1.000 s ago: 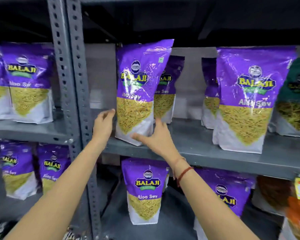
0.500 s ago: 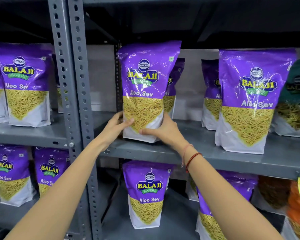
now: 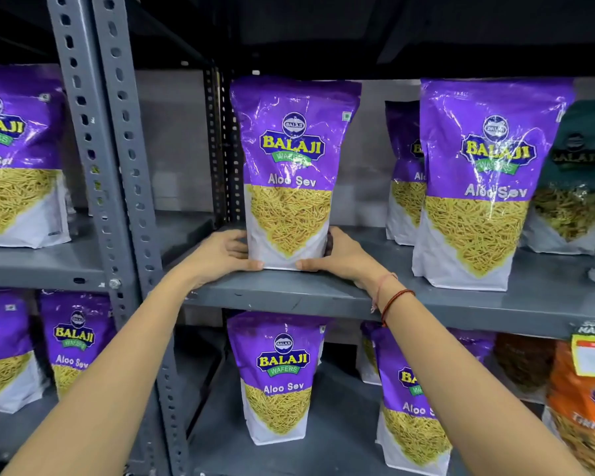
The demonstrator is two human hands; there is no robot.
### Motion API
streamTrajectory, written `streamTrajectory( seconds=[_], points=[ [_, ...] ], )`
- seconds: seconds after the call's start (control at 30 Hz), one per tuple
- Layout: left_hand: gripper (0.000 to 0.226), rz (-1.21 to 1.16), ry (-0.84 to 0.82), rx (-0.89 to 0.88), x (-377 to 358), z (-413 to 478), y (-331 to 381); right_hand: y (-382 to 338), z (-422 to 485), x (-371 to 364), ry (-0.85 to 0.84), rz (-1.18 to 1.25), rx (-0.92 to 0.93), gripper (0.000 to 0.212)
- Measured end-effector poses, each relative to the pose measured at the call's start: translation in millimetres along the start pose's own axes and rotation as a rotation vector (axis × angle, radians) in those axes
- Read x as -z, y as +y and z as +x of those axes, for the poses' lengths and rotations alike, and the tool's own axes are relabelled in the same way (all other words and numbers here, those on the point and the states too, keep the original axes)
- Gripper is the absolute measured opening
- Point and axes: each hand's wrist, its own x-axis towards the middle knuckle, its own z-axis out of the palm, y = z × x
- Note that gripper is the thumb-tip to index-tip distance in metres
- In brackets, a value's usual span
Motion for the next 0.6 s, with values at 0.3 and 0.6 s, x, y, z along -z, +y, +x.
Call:
streamTrajectory(
  seconds=[0.3,0.6],
  points=[
    [0.050,0.008,-0.019,-0.016,1.8,0.3,-4.8,7.9,2.8,2.2,0.035,-0.006,-0.006,0.086],
    [0.078,0.032,-0.033,-0.014,1.2,-5.1,0.5,9.4,2.8,2.1,0.049,0.007,-0.021,0.083]
  ],
)
